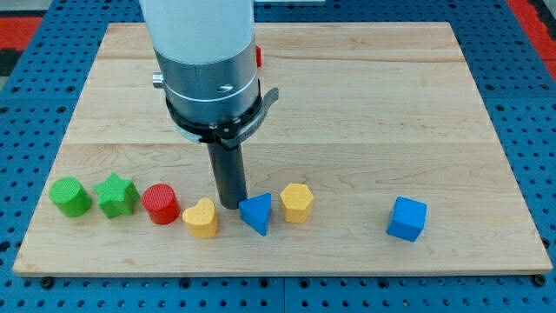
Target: Adjust blue blocks and yellow heart in the horizontal line
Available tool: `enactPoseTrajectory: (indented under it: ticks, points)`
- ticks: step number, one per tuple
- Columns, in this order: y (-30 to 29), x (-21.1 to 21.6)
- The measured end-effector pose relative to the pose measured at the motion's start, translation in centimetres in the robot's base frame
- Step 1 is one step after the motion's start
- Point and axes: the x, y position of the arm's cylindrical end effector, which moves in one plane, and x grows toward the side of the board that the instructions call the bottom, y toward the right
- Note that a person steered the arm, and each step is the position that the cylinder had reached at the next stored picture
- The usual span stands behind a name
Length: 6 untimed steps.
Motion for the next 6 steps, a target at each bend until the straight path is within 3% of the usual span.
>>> enactPoseTrajectory:
  ticks: [3, 6]
  points:
    - [0.0, 5.8]
    - [-3.5, 3.9]
